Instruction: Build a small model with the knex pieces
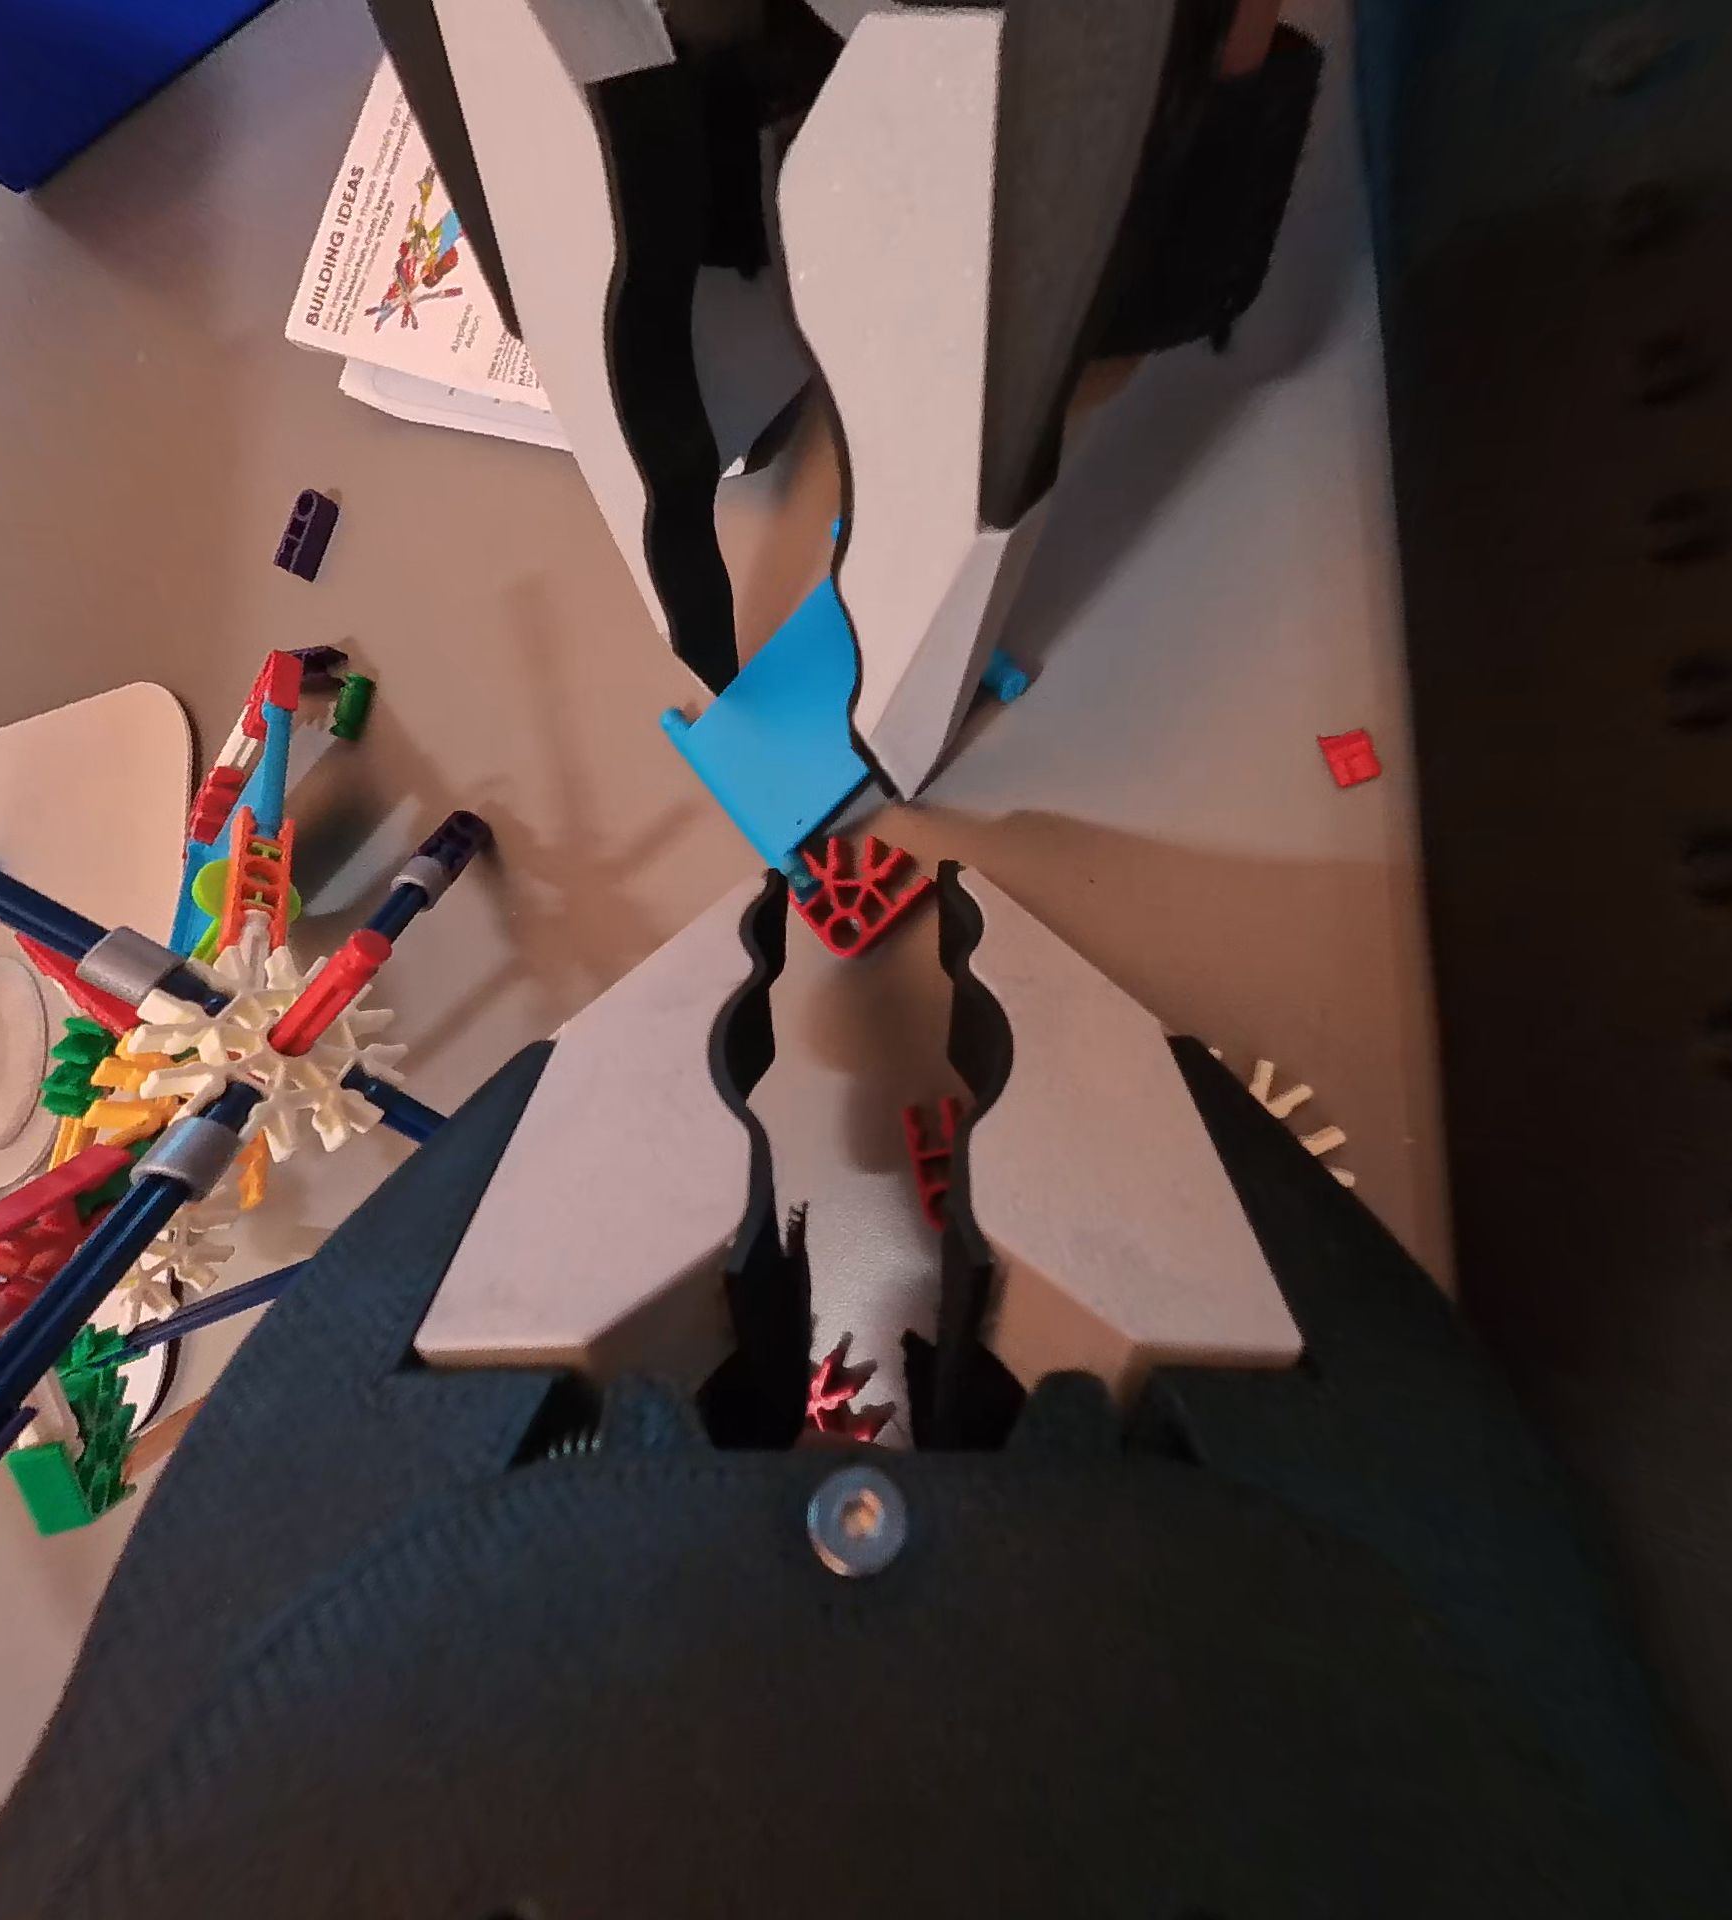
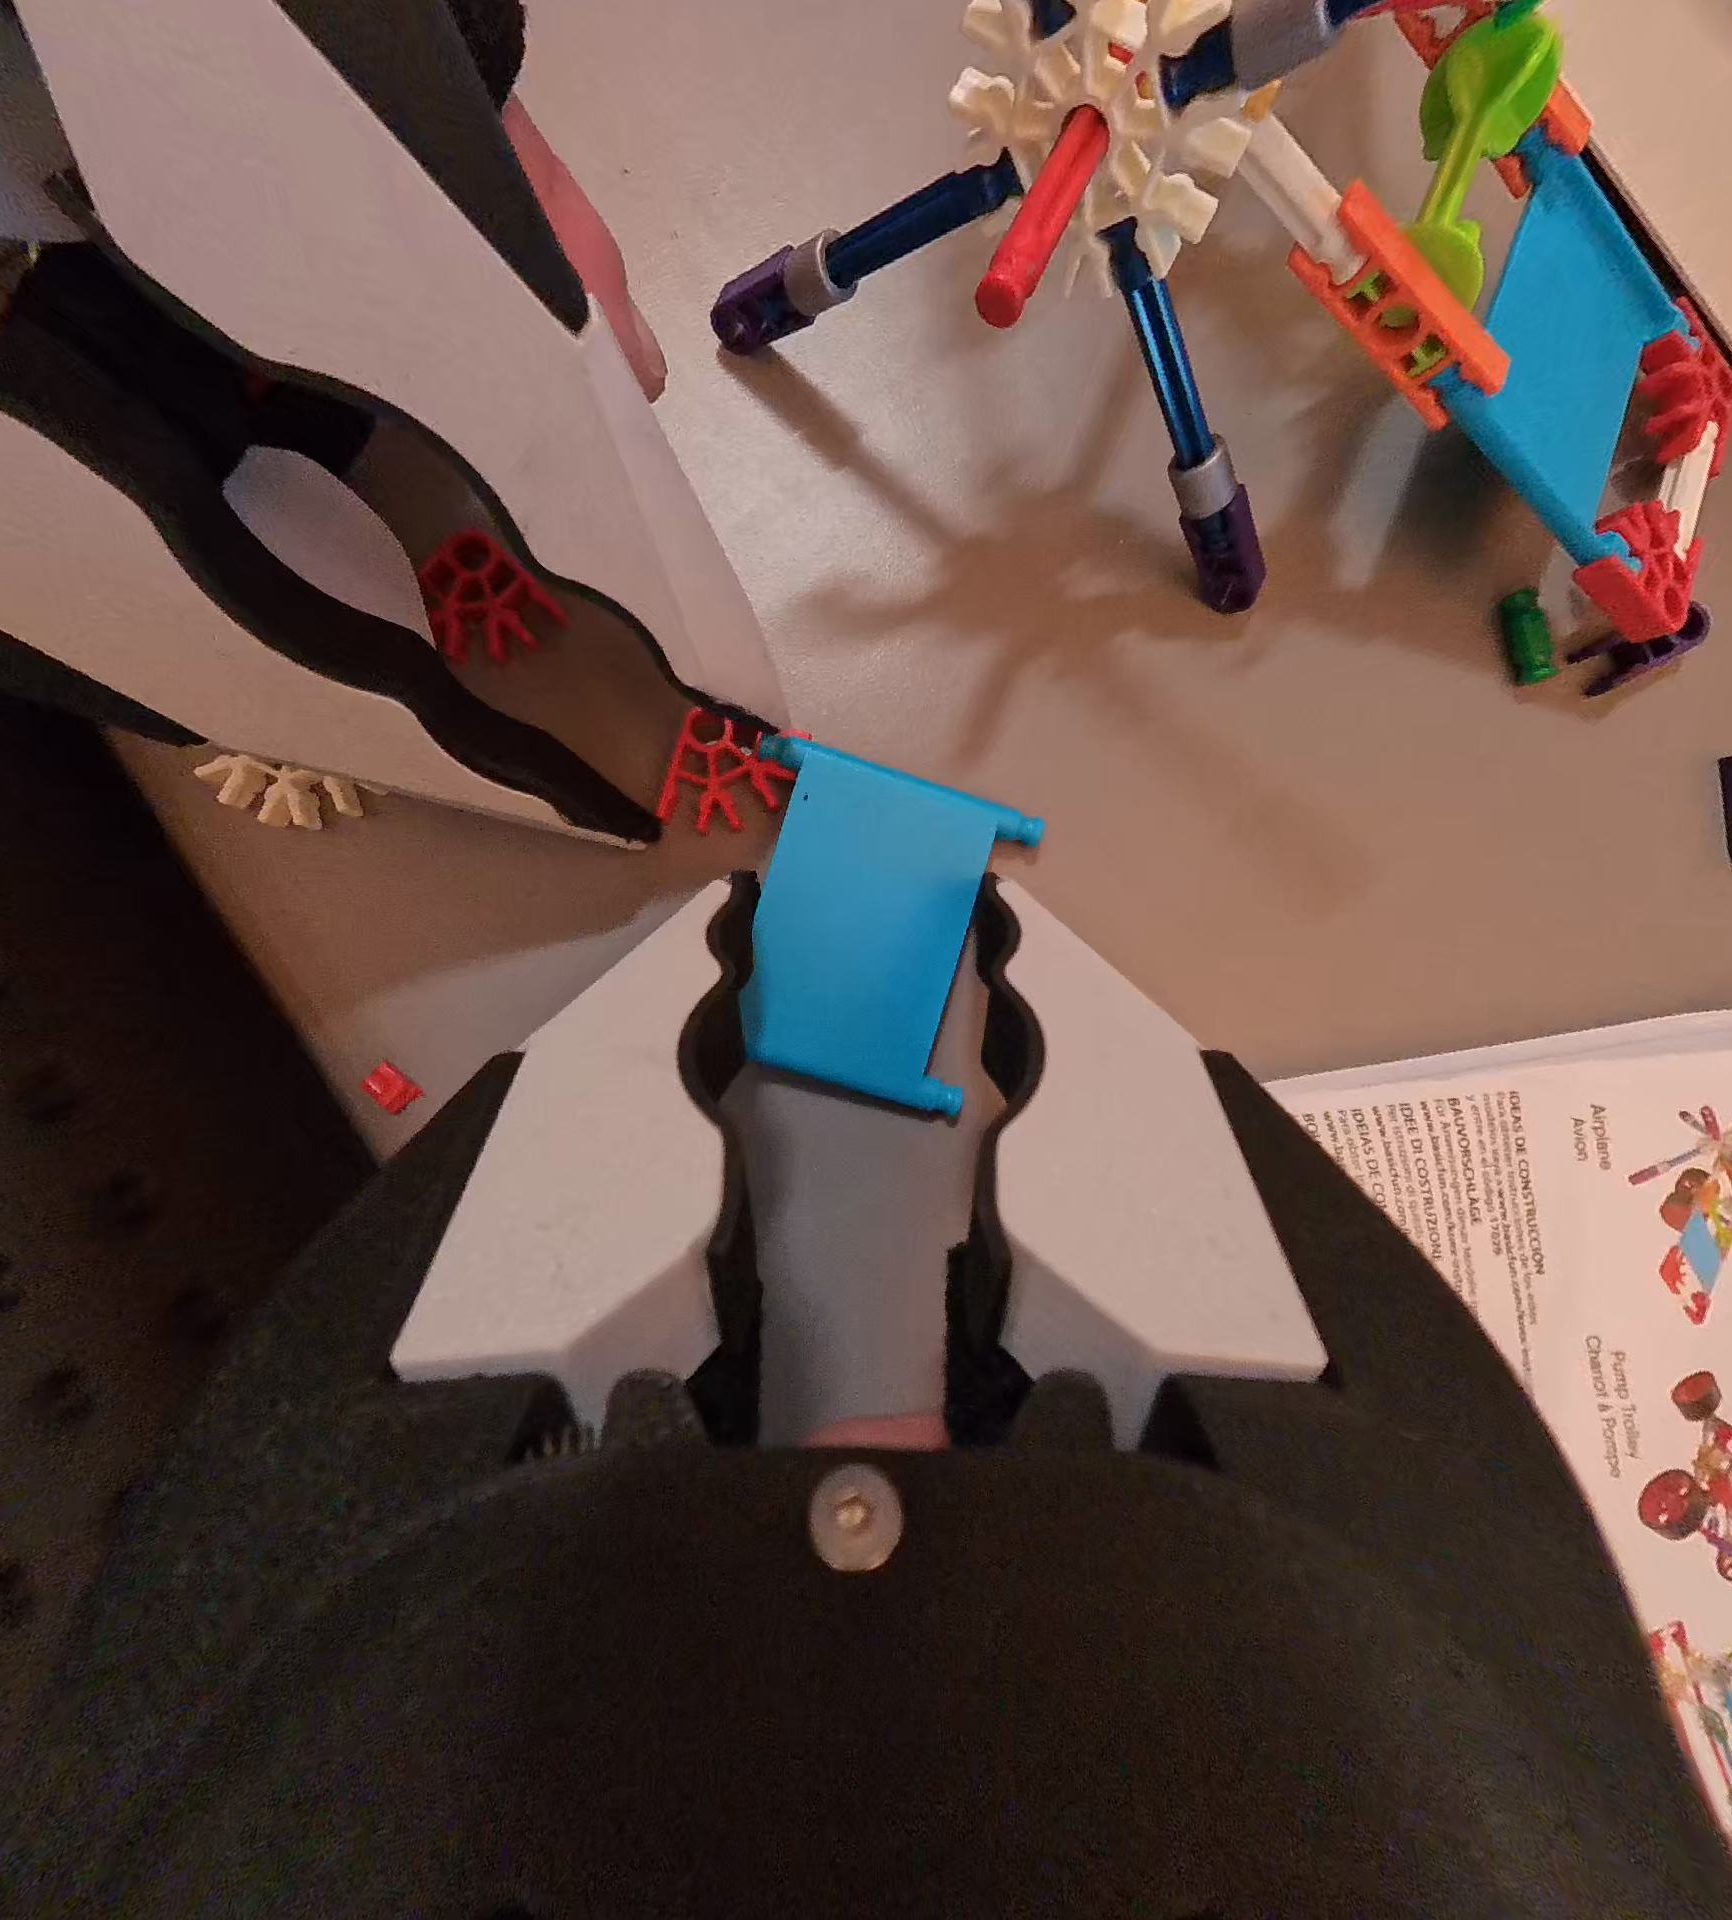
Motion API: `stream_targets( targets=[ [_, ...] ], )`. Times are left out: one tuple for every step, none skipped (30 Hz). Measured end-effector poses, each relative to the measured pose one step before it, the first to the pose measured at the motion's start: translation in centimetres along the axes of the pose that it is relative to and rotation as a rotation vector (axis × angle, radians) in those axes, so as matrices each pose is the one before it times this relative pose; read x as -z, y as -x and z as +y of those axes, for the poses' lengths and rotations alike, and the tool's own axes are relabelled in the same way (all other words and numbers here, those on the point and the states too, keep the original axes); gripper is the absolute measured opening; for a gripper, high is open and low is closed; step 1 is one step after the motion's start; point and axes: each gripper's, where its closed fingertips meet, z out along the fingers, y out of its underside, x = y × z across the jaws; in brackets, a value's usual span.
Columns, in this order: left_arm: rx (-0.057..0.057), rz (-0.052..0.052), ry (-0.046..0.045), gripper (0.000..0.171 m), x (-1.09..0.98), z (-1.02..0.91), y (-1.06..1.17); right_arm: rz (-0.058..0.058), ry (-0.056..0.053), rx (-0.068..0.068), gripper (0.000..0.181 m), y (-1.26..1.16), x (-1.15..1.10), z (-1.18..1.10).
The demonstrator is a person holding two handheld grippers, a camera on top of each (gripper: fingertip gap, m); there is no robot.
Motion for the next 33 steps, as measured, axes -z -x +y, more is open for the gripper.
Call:
stream_targets(
  targets=[
    [-0.0024, -0.0021, 0.00061, 0.028, 0.017, 0.006, 0.017, 0.0026, 0.0032, 0.0078, 0.043, -0.014, 0.09, 0.032],
    [-0.0035, -0.004, 0.00096, 0.028, 0.026, 0.018, 0.05, 0.0099, -0.0028, 0.0083, 0.047, -0.147, 0.156, -0.073],
    [-0.0027, -0.003, 0.00136, 0.029, 0.036, 0.018, 0.035, 0.0088, -0.0086, 0.0072, 0.05, -0.162, 0.227, -0.168],
    [-0.0017, -0.0013, 0.00017, 0.03, 0.012, 0.003, 0.01, 0.0022, -0.0101, 0.0011, 0.051, -0.15, 0.255, -0.243],
    [-0.0019, -0.0005, -0.00034, 0.03, 0.006, -0.001, 0.01, 0.0, -0.0183, 0.0013, 0.049, -0.166, 0.247, -0.391],
    [-0.0002, -0.0005, -0.00022, 0.03, -0.002, -0.003, 0.009, -0.0012, -0.0305, 0.0092, 0.041, -0.127, 0.224, -0.582],
    [0.0014, 0.0015, -0.00027, 0.03, -0.017, -0.015, -0.019, -0.0046, -0.0275, 0.0124, 0.029, -0.066, 0.063, -0.55],
    [0.0005, 0.0045, -0.00152, 0.028, -0.013, -0.005, -0.063, -0.0102, -0.0136, 0.0119, 0.02, -0.006, -0.126, -0.359],
    [0.0019, 0.0037, -0.00216, 0.027, -0.038, -0.023, -0.062, -0.0127, -0.0113, 0.0119, 0.011, 0.026, -0.273, -0.298],
    [0.0025, 0.0022, -0.00144, 0.026, -0.028, -0.015, -0.031, -0.0121, -0.0053, 0.0075, 0.002, 0.023, -0.356, -0.181],
    [0.0018, 0.0004, -0.00051, 0.025, -0.019, -0.019, -0.006, -0.0128, 0.009, 0.0057, 0.0, 0.028, -0.411, 0.043],
    [0.0004, -0.0001, -0.00048, 0.025, -0.003, -0.007, -0.001, -0.0109, 0.0062, 0.009, 0.0, 0.046, -0.368, 0.033],
    [0.0019, -0.0006, -0.00079, 0.025, -0.028, -0.017, 0.004, -0.0119, -0.0007, 0.0072, 0.0, 0.097, -0.282, -0.038],
    [0.0015, -0.0006, -0.00131, 0.025, -0.03, -0.027, -0.002, -0.011, 0.0065, 0.0031, 0.0, 0.087, -0.249, 0.106],
    [-0.0012, -0.0005, -0.00178, 0.024, -0.037, -0.022, -0.012, -0.0007, 0.0134, 0.0058, 0.0, -0.034, -0.25, 0.231],
    [-0.0002, 0.0021, -0.0015, 0.023, -0.041, -0.039, -0.05, 0.0024, 0.0142, 0.0116, 0.0, -0.013, -0.212, 0.282],
    [0.0018, 0.0041, -0.00152, 0.021, -0.042, -0.049, -0.078, -0.0041, 0.011, 0.0131, 0.0, 0.16, -0.17, 0.256],
    [0.0009, 0.0045, -0.00155, 0.02, -0.048, -0.033, -0.094, -0.0031, 0.0002, 0.0076, 0.0, 0.145, -0.129, 0.128],
    [-0.0001, 0.0001, 0.00008, 0.018, -0.052, -0.022, -0.014, 0.0008, -0.0069, 0.0005, 0.0, 0.037, -0.047, 0.028],
    [-0.0001, -0.0028, 0.00115, 0.018, -0.042, -0.024, 0.023, 0.003, -0.0015, 0.0006, 0.0, -0.078, 0.064, 0.06],
    [-0.0034, -0.0075, 0.00182, 0.018, -0.039, -0.019, 0.08, 0.0156, -0.005, 0.0075, 0.0, -0.261, 0.196, -0.028],
    [-0.0068, -0.0047, 0.0013, 0.018, -0.003, -0.013, 0.036, 0.0189, -0.018, 0.0068, 0.0, -0.302, 0.371, -0.254],
    [-0.0057, -0.0028, 0.00185, 0.019, 0.018, 0.01, 0.02, 0.0016, -0.0202, -0.0017, 0.0, -0.047, 0.479, -0.356],
    [-0.0076, -0.007, 0.00014, 0.02, 0.027, -0.005, 0.093, -0.0092, -0.0124, -0.0032, 0.0, 0.128, 0.499, -0.252],
    [-0.0051, -0.0024, 0.00147, 0.021, 0.023, 0.017, 0.041, -0.0093, -0.0019, -0.0015, 0.0, 0.18, 0.449, -0.075],
    [-0.001, 0.0033, 0.00299, 0.022, 0.043, 0.012, -0.023, -0.0136, 0.0055, -0.0007, 0.0, 0.297, 0.403, 0.09],
    [-0.0023, 0.0006, 0.00071, 0.024, 0.041, -0.037, 0.002, -0.0177, 0.0058, 0.0, 0.0, 0.402, 0.341, 0.17],
    [-0.0061, -0.0006, -0.00071, 0.026, 0.028, -0.077, -0.002, -0.0148, 0.0057, -0.0024, 0.0, 0.345, 0.265, 0.229],
    [-0.0093, -0.002, -0.00412, 0.026, -0.015, -0.144, 0.0, -0.0123, 0.0092, -0.0049, 0.0, 0.269, 0.16, 0.306],
    [-0.0102, -0.0038, -0.00857, 0.026, -0.027, -0.258, 0.002, -0.0093, 0.0106, -0.0033, 0.0, 0.188, 0.056, 0.338],
    [-0.0089, -0.0031, -0.01009, 0.025, -0.016, -0.311, 0.002, -0.0026, 0.0082, -0.001, 0.0, 0.071, -0.013, 0.308],
    [-0.0096, -0.0003, -0.01187, 0.025, -0.009, -0.373, -0.042, 0.0006, 0.01, -0.001, 0.0, 0.0, -0.088, 0.309],
    [-0.0124, -0.0027, -0.01563, 0.024, 0.006, -0.435, -0.02, -0.0015, 0.0123, 0.0008, 0.0, 0.025, -0.145, 0.329]
  ],
)
